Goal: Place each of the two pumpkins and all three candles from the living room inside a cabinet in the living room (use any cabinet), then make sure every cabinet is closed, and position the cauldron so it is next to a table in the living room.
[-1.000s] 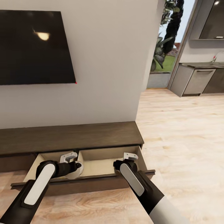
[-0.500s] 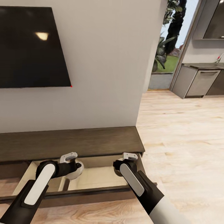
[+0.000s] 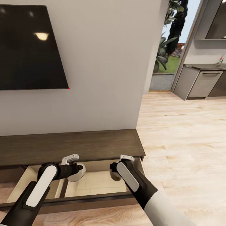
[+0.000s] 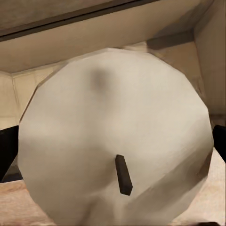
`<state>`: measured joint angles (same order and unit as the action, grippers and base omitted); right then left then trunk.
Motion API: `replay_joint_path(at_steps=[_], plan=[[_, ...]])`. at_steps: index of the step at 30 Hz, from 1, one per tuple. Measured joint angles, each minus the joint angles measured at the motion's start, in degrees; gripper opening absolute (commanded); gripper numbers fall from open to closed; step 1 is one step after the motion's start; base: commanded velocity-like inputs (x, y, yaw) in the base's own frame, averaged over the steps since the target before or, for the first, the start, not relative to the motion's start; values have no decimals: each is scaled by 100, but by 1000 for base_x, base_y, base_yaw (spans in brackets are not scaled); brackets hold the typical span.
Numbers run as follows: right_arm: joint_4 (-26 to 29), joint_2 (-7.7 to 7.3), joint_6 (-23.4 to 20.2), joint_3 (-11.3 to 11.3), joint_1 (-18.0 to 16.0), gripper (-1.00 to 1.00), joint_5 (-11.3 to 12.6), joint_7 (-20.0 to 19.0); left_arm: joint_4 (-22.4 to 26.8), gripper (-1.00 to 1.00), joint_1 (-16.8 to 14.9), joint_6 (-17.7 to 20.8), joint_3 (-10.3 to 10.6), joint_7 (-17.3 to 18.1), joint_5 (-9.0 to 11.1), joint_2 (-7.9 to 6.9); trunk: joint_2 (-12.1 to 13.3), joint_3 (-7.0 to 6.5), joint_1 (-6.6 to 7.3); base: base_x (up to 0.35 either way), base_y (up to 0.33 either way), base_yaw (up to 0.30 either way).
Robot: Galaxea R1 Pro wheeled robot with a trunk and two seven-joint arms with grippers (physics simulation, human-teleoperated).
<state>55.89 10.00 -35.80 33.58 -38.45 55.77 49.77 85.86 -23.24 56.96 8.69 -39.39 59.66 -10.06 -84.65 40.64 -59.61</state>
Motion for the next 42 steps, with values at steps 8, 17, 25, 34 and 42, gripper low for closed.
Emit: replay_joint_path(at_steps=[8,17,25,34,42], plan=[[-311,0,520,188,-65,-100,144,-346,-25,-100,0,1,34,6,29,1,0,0,0,0,0,0],[-369,0,675,315,-78,-100,158,-519,-77,-100,-7,2,35,18,59,1,0,0,0,0,-10,0],[-369,0,704,335,-78,-100,409,-555,-224,-100,-9,6,66,43,77,56,0,0,0,0,-4,0],[-355,0,852,362,-78,-100,838,-575,-684,-100,-41,1,81,50,60,166,0,0,0,0,28,0],[-304,0,1621,1158,-46,-100,1097,-595,-711,-100,-47,-1,298,41,40,373,0,0,0,0,24,0]])
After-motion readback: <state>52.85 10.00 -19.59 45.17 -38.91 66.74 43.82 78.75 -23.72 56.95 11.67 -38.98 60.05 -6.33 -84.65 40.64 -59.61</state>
